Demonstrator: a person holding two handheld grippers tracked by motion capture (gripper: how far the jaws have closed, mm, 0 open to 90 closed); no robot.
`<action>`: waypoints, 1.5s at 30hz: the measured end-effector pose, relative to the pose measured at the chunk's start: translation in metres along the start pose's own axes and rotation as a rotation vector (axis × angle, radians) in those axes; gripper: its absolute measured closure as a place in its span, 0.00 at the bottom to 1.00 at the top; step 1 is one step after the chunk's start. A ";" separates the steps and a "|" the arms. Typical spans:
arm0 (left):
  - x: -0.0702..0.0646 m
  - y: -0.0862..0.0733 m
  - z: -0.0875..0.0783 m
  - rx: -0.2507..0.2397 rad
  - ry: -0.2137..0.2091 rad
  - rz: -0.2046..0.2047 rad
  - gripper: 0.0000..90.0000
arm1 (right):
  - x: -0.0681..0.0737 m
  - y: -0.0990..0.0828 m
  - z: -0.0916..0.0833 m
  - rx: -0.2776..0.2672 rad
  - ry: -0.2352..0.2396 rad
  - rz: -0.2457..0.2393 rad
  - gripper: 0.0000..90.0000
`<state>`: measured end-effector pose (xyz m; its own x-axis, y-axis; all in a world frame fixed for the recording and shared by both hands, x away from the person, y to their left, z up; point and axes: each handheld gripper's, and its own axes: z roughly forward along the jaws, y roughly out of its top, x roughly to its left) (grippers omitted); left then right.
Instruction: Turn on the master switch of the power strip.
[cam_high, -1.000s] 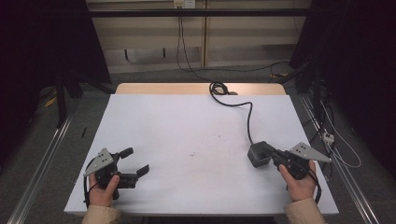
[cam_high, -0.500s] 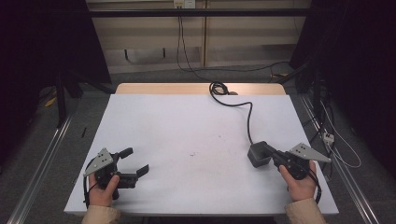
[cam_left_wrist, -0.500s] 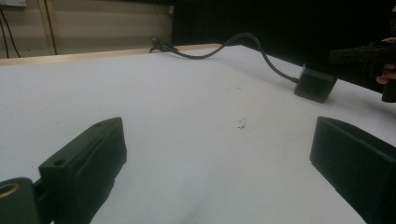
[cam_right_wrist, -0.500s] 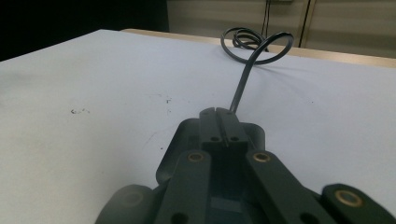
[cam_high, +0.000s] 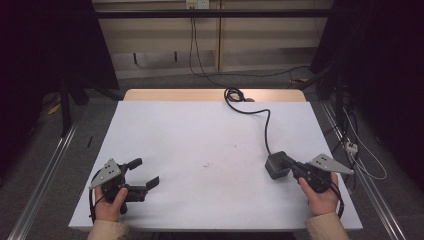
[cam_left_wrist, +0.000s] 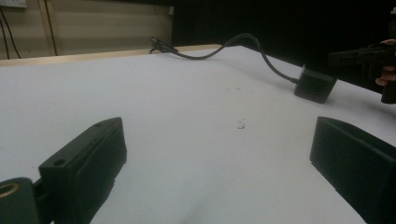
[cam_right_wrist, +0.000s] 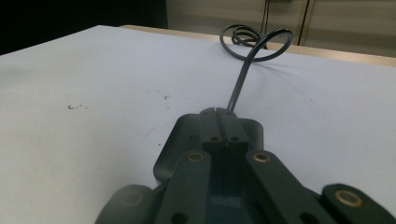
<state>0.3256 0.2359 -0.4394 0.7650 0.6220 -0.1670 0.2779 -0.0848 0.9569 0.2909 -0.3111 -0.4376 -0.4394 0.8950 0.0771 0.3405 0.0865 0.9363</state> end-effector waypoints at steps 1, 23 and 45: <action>0.000 0.000 0.000 0.001 0.000 -0.003 0.04 | 0.000 0.000 0.000 0.001 0.000 -0.001 1.00; 0.000 0.000 0.000 -0.001 -0.001 0.000 0.04 | 0.001 -0.002 0.002 0.013 0.003 -0.017 1.00; 0.001 0.000 0.000 -0.003 0.000 -0.004 0.04 | 0.003 -0.007 0.002 -0.003 -0.010 -0.020 1.00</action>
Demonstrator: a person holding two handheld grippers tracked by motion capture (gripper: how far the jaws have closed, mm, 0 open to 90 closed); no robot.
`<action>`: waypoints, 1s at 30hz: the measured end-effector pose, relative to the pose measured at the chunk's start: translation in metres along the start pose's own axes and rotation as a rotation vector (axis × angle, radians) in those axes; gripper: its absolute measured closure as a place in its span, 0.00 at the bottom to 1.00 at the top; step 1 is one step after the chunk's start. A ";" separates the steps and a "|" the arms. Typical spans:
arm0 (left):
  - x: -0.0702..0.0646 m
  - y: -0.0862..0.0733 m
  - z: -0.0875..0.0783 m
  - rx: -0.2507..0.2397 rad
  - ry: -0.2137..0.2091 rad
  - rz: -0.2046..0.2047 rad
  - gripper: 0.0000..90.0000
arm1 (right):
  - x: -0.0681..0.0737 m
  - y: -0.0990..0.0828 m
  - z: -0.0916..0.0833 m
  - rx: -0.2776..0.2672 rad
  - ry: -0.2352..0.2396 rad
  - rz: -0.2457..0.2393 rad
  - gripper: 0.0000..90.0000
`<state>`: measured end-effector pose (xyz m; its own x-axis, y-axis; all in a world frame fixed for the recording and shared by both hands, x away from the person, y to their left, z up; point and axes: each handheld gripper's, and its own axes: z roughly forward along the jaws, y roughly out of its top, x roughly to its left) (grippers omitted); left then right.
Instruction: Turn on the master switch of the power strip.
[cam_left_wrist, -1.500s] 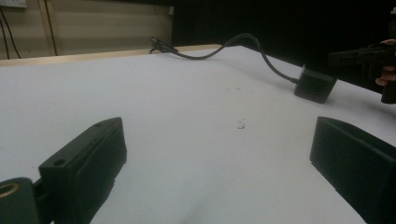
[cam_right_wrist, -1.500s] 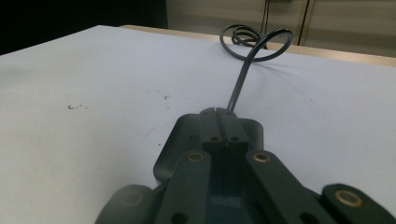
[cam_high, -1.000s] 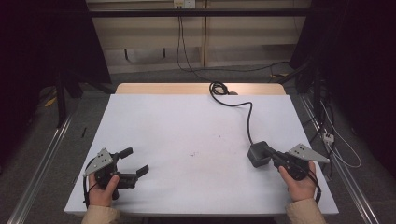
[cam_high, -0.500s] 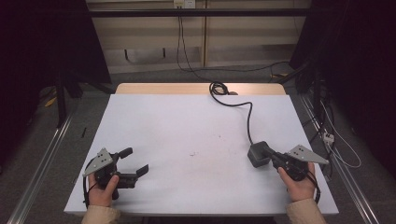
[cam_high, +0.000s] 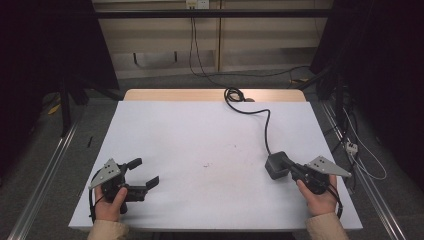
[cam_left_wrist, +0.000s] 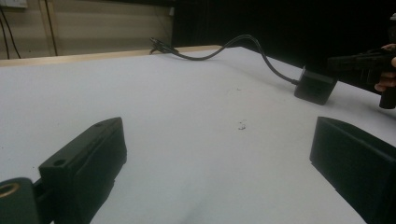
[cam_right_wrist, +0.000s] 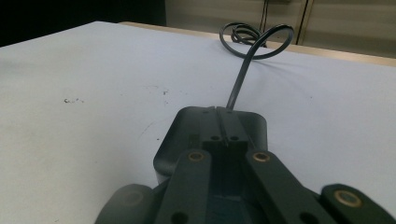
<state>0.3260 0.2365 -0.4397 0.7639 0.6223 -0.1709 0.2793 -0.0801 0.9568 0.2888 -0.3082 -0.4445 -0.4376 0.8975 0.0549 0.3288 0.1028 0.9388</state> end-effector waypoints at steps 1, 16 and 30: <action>0.000 0.000 0.000 0.000 0.000 0.000 0.04 | 0.000 0.000 0.000 0.001 -0.001 -0.001 1.00; 0.000 0.000 0.000 -0.012 -0.001 -0.007 0.04 | 0.000 0.000 0.000 0.005 -0.003 -0.001 1.00; 0.002 -0.001 0.000 -0.014 -0.002 -0.013 0.04 | 0.002 0.000 0.000 0.011 -0.011 -0.016 1.00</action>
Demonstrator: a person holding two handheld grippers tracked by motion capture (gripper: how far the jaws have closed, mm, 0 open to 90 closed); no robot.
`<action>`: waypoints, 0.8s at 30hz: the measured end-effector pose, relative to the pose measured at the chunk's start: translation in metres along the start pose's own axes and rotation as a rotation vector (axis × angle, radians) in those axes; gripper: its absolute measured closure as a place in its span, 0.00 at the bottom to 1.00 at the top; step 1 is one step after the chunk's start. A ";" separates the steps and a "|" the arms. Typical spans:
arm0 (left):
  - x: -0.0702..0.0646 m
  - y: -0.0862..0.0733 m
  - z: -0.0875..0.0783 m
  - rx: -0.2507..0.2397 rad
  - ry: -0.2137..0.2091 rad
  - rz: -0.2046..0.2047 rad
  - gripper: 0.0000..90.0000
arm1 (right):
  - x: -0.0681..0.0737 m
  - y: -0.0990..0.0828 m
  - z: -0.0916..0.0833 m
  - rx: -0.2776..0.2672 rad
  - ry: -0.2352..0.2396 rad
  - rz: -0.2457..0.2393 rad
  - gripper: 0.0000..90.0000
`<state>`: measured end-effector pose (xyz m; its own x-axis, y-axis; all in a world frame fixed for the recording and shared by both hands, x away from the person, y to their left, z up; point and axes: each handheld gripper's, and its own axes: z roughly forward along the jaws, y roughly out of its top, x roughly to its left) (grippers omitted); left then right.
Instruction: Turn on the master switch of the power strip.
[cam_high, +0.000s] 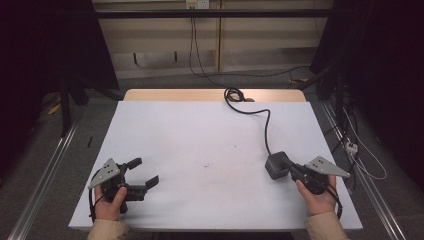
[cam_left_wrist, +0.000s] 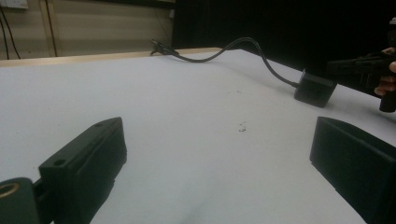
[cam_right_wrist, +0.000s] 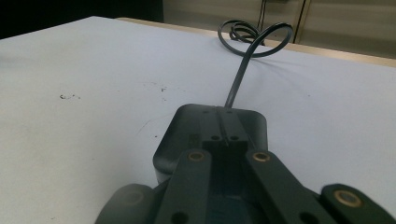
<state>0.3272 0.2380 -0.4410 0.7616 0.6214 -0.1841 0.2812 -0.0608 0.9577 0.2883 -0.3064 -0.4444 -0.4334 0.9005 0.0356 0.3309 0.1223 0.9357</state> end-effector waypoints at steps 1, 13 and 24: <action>0.000 0.000 0.000 -0.001 0.001 -0.001 0.04 | 0.000 0.000 0.000 0.000 0.001 0.001 1.00; 0.000 0.000 -0.001 -0.002 0.003 -0.002 0.04 | 0.001 0.000 0.000 0.004 -0.009 -0.017 1.00; 0.001 0.000 -0.001 -0.002 0.004 -0.004 0.04 | 0.002 0.000 0.000 0.004 -0.011 -0.016 1.00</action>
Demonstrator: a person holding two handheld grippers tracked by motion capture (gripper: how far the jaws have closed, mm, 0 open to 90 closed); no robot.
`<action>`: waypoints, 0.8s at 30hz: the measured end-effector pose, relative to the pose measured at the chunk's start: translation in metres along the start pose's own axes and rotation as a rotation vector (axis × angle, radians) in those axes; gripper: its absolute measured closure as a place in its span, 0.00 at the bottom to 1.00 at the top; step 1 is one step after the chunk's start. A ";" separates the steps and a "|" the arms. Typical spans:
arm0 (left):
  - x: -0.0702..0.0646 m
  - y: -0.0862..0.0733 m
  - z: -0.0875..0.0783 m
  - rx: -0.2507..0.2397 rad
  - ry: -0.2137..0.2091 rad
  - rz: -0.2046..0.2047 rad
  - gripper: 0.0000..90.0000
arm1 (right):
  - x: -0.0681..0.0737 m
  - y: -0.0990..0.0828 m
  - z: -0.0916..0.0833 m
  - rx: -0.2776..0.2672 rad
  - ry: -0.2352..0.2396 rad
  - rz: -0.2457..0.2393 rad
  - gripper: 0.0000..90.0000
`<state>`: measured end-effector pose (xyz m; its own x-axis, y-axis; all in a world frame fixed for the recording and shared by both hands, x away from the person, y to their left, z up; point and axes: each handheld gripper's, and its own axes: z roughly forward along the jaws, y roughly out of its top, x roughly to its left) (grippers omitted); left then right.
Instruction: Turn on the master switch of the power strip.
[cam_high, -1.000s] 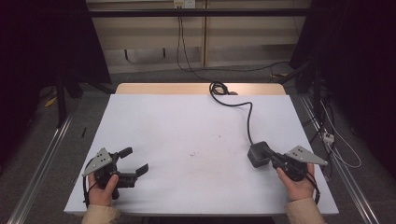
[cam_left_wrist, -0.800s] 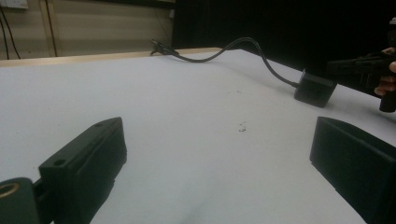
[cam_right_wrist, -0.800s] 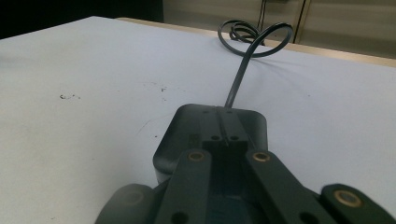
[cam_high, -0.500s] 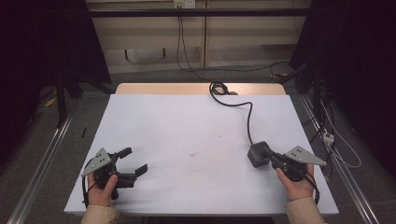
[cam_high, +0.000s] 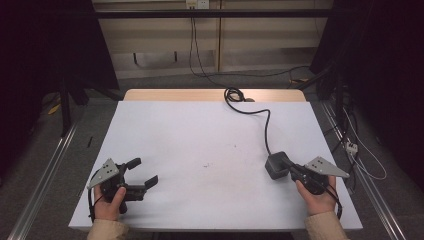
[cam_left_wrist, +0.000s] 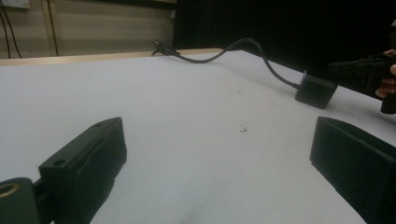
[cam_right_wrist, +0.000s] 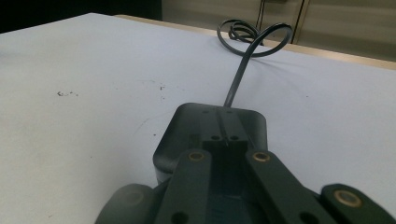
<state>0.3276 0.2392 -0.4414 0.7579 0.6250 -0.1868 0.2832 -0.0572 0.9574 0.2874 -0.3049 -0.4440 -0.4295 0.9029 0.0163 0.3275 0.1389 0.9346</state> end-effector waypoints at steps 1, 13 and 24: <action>0.000 0.000 0.000 -0.001 -0.002 -0.002 0.04 | 0.000 0.000 0.000 0.001 -0.001 -0.002 1.00; -0.003 0.001 -0.002 0.001 -0.001 0.007 0.04 | 0.001 0.001 0.000 0.009 -0.006 -0.014 1.00; -0.003 0.001 -0.004 0.002 0.005 0.008 0.04 | 0.001 0.002 0.000 0.018 -0.006 -0.015 1.00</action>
<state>0.3234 0.2406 -0.4389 0.7571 0.6284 -0.1785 0.2784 -0.0631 0.9584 0.2878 -0.3037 -0.4421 -0.4291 0.9033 0.0002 0.3367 0.1597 0.9280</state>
